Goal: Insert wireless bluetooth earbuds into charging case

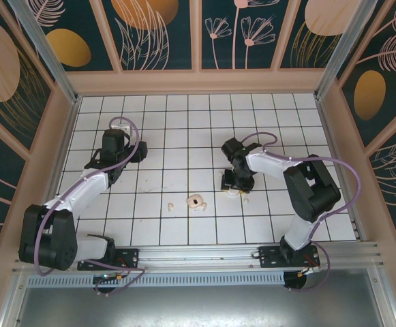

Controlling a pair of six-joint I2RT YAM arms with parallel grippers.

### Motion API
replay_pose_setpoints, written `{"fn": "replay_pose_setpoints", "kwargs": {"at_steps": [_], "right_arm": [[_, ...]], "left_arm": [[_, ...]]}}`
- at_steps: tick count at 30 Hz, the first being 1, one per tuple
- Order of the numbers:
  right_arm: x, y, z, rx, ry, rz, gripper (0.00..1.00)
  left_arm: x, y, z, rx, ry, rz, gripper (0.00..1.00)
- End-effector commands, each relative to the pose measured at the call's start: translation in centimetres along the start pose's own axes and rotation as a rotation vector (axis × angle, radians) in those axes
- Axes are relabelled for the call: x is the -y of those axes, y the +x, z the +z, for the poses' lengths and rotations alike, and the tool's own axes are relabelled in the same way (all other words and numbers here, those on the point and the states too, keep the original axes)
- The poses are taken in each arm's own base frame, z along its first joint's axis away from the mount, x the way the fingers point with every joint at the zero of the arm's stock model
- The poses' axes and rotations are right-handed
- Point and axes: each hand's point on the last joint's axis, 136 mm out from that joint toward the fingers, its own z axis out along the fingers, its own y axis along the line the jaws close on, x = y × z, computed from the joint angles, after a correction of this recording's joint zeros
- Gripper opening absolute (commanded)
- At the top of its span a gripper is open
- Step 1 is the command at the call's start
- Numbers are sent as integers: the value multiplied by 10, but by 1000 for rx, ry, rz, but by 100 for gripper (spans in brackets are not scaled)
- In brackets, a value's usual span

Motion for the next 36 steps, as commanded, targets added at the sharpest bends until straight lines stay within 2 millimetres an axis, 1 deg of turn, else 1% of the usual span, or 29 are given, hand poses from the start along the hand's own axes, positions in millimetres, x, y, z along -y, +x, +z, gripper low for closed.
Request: {"fn": "replay_pose_setpoints", "kwargs": {"at_steps": [1,3,5,10,12,14,17,19,21,24,26,29,36], "right_arm": [[-8,-16,-15,109,-33,-35,53],[-17,-27,-31,197,-70,-87,51],[-29,-38,-49,299,-116,-147,51],[-62,-64,-107,584,-258,-299,50],[-79,-70,-133,699,-322,-400,50],[-94,-73,-157,805,-363,-484,49],[-115,-75,-183,923,-412,-586,49],[-130,-73,-191,969,-419,-665,48],[-147,-70,-195,996,-390,-750,47],[-171,-63,-198,1030,-338,-865,46],[-184,-58,-199,1052,-319,-922,46],[-197,-54,-204,1082,-312,-964,46],[-209,-45,-219,1134,-345,-992,46]], "left_arm": [[16,-11,-4,-10,65,14,66],[27,-14,-7,-25,124,21,65],[44,-17,-11,-52,209,33,64],[89,-22,-24,-165,452,62,57],[108,-23,-33,-204,544,77,55],[124,-27,-45,-216,627,84,55],[148,-36,-67,-222,769,74,55],[160,-43,-82,-220,844,71,56],[172,-48,-95,-218,904,76,57],[185,-51,-109,-220,978,88,58],[190,-50,-115,-224,1003,96,58],[193,-44,-117,-241,1017,106,59],[189,-32,-110,-274,984,123,57]]}}
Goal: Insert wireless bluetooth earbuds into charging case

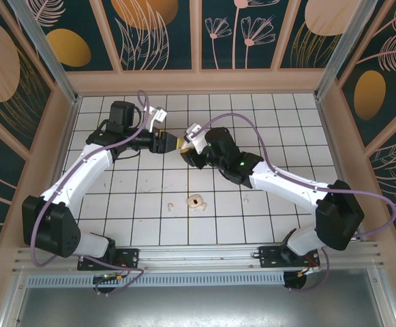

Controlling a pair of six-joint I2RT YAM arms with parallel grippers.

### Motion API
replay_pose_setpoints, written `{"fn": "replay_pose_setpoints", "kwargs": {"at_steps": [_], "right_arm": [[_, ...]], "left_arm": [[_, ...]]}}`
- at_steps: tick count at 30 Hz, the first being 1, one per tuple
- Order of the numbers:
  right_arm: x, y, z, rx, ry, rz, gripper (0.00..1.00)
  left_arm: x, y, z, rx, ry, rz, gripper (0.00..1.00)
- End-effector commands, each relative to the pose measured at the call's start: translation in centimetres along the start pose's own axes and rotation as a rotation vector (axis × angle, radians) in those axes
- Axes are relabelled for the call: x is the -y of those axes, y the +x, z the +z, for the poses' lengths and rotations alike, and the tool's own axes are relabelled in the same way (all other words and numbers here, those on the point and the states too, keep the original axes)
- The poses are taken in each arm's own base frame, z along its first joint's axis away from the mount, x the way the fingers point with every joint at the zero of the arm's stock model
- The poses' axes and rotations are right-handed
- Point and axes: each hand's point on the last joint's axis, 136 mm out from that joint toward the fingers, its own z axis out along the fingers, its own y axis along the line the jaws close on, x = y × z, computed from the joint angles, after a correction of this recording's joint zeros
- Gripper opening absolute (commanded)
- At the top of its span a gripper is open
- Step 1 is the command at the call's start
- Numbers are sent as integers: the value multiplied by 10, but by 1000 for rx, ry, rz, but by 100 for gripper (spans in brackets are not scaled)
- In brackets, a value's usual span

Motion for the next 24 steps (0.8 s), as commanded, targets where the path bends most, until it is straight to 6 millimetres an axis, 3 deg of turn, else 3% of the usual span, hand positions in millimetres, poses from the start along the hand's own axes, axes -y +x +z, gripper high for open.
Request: {"fn": "replay_pose_setpoints", "kwargs": {"at_steps": [1,13,24], "right_arm": [[0,-38,-8,115,23,-40,46],[-15,-53,-11,167,8,-75,46],[-24,-57,-11,191,6,-92,45]], "left_arm": [[8,3,-2,-20,21,18,56],[4,12,4,-51,15,31,49],[-3,17,7,-67,7,41,27]]}}
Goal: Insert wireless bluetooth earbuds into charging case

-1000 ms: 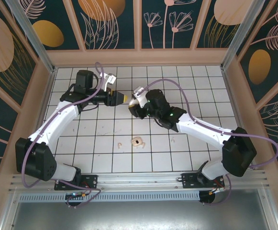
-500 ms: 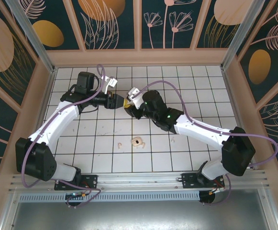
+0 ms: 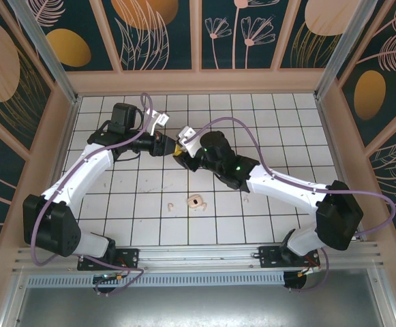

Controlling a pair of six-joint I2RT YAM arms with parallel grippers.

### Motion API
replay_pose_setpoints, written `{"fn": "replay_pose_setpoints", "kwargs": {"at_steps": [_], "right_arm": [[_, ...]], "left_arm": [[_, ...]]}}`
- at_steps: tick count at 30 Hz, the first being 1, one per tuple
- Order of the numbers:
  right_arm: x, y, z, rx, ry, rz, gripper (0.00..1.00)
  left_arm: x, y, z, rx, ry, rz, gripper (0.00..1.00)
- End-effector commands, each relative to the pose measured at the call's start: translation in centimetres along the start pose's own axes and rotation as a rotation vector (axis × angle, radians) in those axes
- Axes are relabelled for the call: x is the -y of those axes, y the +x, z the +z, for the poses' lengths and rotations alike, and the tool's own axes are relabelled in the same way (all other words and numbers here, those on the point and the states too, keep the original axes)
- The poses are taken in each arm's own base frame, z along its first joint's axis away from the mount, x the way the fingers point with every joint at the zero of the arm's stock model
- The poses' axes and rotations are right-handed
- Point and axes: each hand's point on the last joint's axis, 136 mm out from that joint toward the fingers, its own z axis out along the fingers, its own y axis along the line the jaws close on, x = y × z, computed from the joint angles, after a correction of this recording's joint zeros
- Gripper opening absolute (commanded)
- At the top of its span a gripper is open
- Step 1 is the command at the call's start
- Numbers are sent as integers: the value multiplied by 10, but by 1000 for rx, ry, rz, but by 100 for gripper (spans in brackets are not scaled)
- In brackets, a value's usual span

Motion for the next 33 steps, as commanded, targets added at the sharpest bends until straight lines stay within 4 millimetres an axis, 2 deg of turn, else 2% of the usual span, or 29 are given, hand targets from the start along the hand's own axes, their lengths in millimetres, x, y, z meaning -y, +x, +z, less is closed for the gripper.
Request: {"fn": "replay_pose_setpoints", "kwargs": {"at_steps": [1,6,9,13,16,18,20,21,23,27,29,33], "right_arm": [[3,-37,-7,112,35,-24,45],[3,-37,-8,120,42,-27,47],[5,-41,-14,137,49,-19,65],[0,-48,-34,183,0,-20,73],[-7,-53,-55,232,-85,-39,74],[-2,-54,-68,250,-152,-3,73],[8,-52,-82,263,-253,52,72],[11,-51,-89,272,-299,65,71],[10,-48,-102,297,-384,18,65],[14,-45,-110,289,-432,-29,56],[16,-44,-112,264,-493,-18,55],[7,-39,-105,204,-591,-16,55]], "left_arm": [[-1,5,4,-22,7,11,25],[1,5,2,-9,10,43,17],[-7,1,2,40,-34,71,12],[-3,-9,4,136,9,103,9],[9,-16,2,190,66,155,9],[19,-20,-2,206,101,211,9],[30,-16,-2,195,154,262,10],[30,-6,1,173,179,260,10],[38,1,1,152,233,289,10],[54,9,1,132,302,324,10],[60,11,2,129,316,344,10],[70,11,0,134,348,366,10]]}}
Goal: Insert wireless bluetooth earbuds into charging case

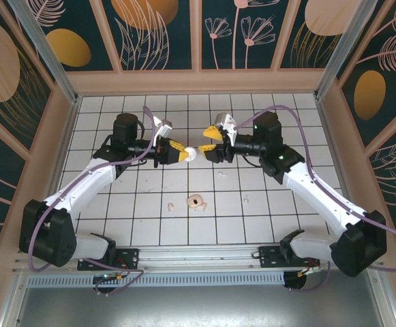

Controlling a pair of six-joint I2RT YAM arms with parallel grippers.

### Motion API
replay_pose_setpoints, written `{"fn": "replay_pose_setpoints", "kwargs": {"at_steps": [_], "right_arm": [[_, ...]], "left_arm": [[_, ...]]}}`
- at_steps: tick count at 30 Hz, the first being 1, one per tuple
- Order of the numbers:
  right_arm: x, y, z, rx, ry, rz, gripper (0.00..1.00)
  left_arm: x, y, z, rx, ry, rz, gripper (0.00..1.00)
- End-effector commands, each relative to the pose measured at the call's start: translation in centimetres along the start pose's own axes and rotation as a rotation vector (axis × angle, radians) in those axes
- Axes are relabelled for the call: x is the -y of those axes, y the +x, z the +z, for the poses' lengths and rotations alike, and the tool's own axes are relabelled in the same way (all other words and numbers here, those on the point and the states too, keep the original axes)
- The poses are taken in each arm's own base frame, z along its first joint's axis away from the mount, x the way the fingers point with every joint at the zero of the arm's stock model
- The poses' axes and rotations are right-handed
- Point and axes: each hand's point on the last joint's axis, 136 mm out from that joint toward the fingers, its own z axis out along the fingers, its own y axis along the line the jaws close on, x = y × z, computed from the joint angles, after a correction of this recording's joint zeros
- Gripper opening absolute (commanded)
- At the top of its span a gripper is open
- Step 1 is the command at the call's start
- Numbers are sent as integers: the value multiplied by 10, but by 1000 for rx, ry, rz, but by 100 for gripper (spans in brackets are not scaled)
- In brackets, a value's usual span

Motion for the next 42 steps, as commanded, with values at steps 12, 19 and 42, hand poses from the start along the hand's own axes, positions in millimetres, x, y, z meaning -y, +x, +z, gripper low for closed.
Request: {"fn": "replay_pose_setpoints", "kwargs": {"at_steps": [12,19,42], "right_arm": [[-37,8,11,-38,-361,39,47],[-38,11,16,-44,-424,69,45],[-32,9,11,-75,-332,-72,17]], "left_arm": [[35,-18,-6,43,95,156,11],[38,-20,-7,44,106,165,11],[37,-9,-16,39,-19,340,55]]}}
